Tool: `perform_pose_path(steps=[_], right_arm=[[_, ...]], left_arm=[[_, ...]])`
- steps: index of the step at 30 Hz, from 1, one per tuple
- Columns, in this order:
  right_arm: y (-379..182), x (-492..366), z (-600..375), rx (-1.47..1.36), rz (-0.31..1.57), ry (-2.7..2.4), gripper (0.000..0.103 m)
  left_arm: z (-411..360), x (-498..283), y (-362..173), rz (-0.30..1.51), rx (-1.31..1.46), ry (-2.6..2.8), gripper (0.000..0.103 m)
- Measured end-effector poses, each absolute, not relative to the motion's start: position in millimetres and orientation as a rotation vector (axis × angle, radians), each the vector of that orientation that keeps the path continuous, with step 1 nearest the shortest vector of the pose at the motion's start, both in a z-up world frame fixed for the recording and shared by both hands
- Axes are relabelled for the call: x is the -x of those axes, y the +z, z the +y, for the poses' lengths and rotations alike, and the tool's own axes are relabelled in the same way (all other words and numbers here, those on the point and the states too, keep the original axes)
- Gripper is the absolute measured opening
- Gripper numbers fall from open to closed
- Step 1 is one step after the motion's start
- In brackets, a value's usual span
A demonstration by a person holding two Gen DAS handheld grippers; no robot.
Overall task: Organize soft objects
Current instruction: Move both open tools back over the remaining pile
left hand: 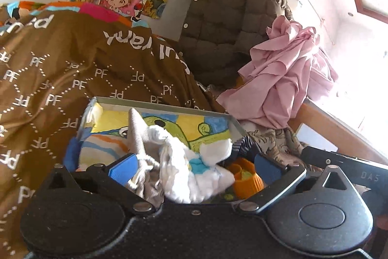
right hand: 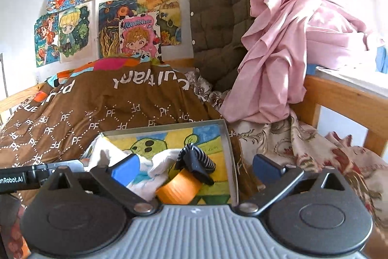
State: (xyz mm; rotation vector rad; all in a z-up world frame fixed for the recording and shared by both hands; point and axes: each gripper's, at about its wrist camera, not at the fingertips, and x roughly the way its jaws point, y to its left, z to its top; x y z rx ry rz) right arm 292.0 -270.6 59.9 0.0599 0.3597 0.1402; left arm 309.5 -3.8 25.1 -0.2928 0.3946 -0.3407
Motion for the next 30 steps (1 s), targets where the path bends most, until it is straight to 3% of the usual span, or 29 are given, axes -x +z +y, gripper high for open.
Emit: perform_pose_path(steps=[18, 30], right_arm=[[29, -175, -250, -0.034, 0.377, 0.129, 0.103], [13, -123, -239, -0.007, 0.468, 0.148, 0.103]], left_arm=[[15, -188, 16, 0.401, 0.201, -0.240, 0.102], [9, -135, -22, 0.461, 0.217, -0.259, 0.102]])
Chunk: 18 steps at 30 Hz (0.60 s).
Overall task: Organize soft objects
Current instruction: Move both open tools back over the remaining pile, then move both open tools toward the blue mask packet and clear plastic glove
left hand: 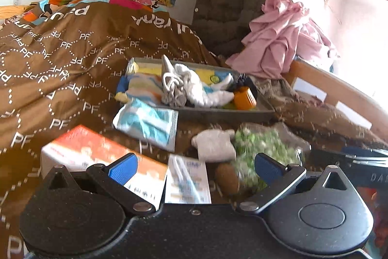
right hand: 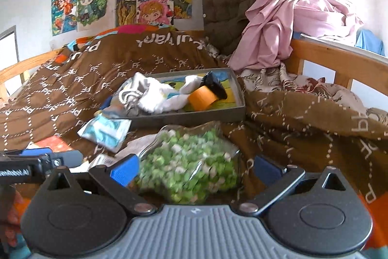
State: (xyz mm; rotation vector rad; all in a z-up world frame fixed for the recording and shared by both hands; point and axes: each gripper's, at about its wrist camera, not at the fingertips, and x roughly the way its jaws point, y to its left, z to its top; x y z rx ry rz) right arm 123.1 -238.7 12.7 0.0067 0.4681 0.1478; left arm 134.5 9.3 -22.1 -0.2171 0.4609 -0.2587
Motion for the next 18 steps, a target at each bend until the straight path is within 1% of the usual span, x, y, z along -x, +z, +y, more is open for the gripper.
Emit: perform_pose_path(steps=[18], right_arm=[[-4, -105, -218, 0.031, 0.503, 0.253, 0.103]], left_arm=[[16, -95, -28, 0.486, 0.114, -0.231, 0.102]])
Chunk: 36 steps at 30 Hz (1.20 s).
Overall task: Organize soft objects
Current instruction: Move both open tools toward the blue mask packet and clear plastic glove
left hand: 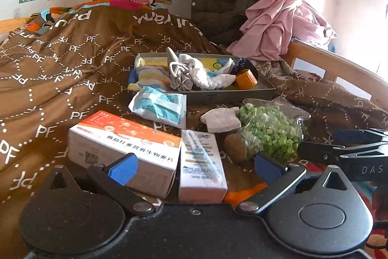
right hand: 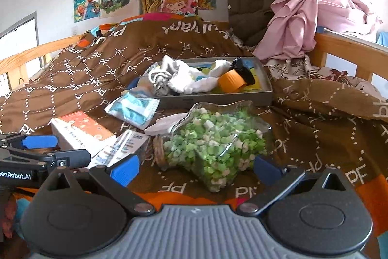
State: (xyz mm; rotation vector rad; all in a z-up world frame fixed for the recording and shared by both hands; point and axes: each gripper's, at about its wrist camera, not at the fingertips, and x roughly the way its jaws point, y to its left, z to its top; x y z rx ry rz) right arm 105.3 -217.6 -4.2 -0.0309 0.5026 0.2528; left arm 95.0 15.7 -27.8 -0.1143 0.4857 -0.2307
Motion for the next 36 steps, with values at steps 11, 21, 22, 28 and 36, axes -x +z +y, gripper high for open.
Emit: perform_pose_path(steps=[11, 21, 22, 28, 36], right_arm=[[-7, -102, -209, 0.055, 0.514, 0.289, 0.103], [-7, -100, -205, 0.063, 0.514, 0.300, 0.103], [-7, -100, -205, 0.064, 0.513, 0.300, 0.103], [-7, -100, -205, 0.064, 0.513, 0.300, 0.103], [-7, -100, -204, 0.064, 0.514, 0.300, 0.103]], left_arm=[[20, -87, -30, 0.506, 0.104, -0.201, 0.102], [23, -84, -34, 0.521, 0.102, -0.183, 0.102], [23, -84, -34, 0.522, 0.102, -0.182, 0.102], [24, -84, -34, 0.523, 0.104, -0.179, 0.102], [25, -83, -37, 0.532, 0.107, -0.175, 0.102]])
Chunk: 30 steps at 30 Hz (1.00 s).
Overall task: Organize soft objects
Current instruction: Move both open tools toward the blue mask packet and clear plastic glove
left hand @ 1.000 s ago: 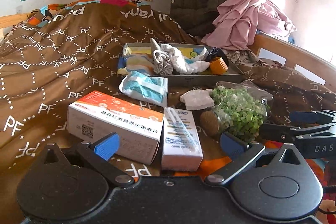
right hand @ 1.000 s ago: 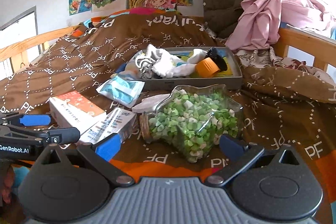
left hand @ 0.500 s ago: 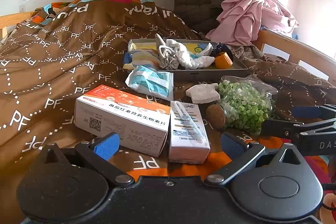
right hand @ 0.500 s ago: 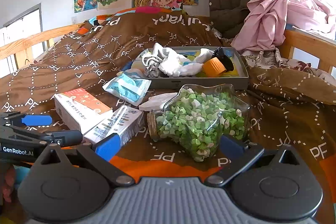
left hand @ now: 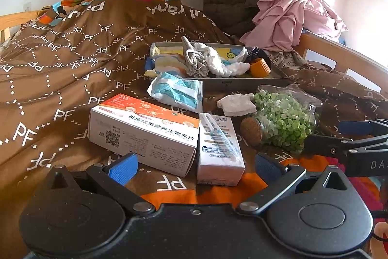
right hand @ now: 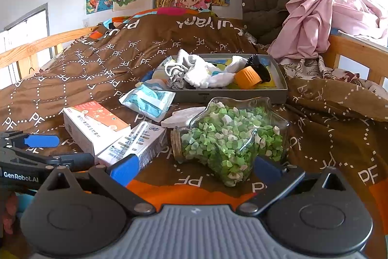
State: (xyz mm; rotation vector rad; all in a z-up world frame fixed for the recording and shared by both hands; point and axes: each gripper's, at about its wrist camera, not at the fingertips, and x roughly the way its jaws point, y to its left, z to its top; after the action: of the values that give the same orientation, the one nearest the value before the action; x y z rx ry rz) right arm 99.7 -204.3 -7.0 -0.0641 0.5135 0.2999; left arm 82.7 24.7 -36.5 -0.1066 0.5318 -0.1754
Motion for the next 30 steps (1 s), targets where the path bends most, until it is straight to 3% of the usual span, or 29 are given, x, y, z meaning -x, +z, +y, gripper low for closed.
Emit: perform_pose_path(steps=[30], right_arm=[[9, -155, -174, 0.113, 0.468, 0.322, 0.103]], left_arm=[[80, -116, -16, 0.455, 0.130, -0.078, 0.102]])
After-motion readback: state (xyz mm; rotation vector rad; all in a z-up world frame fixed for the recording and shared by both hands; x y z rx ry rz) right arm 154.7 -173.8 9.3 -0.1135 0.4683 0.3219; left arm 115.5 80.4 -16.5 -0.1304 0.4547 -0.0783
